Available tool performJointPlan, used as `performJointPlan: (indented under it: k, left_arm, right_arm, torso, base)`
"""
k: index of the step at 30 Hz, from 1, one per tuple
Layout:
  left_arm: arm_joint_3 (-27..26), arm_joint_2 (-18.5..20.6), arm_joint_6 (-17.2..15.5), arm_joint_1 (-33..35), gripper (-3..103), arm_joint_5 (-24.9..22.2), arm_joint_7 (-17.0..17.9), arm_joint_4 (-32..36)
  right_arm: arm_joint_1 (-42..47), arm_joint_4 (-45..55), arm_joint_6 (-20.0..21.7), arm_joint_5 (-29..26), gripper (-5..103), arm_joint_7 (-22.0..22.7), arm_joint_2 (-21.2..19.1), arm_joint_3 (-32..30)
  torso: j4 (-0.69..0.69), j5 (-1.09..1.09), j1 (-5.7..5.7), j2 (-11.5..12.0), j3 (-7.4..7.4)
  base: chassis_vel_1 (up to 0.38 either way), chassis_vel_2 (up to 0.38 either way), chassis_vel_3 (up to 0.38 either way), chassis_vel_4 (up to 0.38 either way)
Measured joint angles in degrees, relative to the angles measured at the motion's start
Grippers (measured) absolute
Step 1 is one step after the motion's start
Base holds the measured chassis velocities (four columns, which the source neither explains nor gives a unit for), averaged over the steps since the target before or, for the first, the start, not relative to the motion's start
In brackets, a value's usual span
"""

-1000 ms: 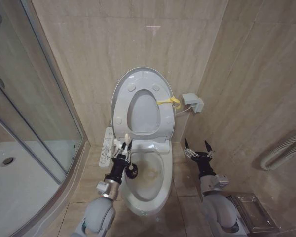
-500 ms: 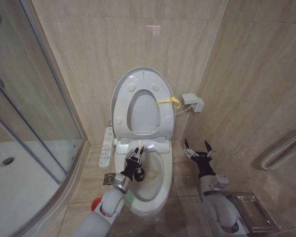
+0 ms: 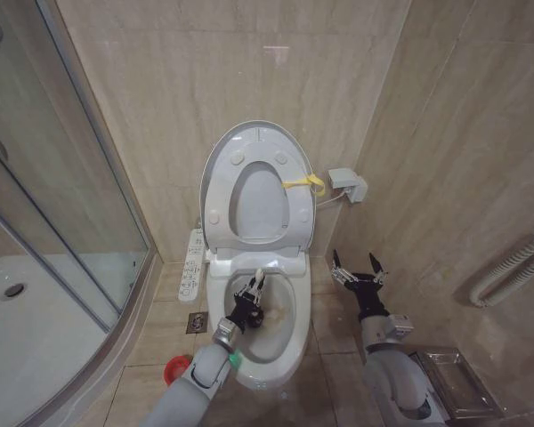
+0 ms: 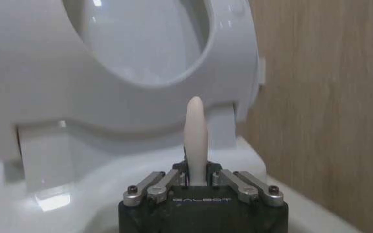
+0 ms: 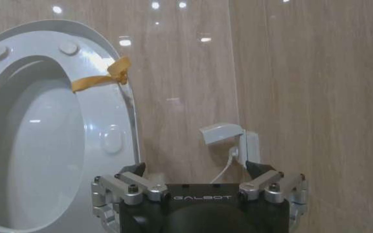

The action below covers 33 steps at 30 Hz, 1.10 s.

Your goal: Open the toilet lid, clean the toilet bowl with a toilet brush, close the toilet lid, and flush.

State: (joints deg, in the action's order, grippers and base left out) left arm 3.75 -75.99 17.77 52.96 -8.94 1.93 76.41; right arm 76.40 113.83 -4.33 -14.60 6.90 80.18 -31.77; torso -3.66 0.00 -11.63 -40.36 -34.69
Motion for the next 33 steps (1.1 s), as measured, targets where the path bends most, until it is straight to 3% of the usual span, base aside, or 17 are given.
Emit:
performJointPlan:
  k: [13,25,33]
  left_arm:
    - [1.7,-2.5,1.0,-2.6,18,1.0,-0.2,-2.0]
    - [4.8,-4.2,-1.4,-3.6,18,0.8,0.2,5.3]
    - [5.2,-4.1,1.9,-3.7,18,1.3,-1.3,-2.0]
  right_arm:
    - [0.0,0.0,0.0,0.0,100,0.0,0.0,0.0]
    - [0.0,0.0,0.0,0.0,100,0.0,0.0,0.0]
    - [0.0,0.0,0.0,0.0,100,0.0,0.0,0.0]
  torso:
    - [0.00,0.00,0.00,0.0,0.00]
    - [0.00,0.00,0.00,0.0,0.00]
    - [0.00,0.00,0.01,0.0,0.00]
  base:
    - [0.000,0.000,0.000,0.000]
    - [0.000,0.000,0.000,0.000]
    - [0.000,0.000,0.000,0.000]
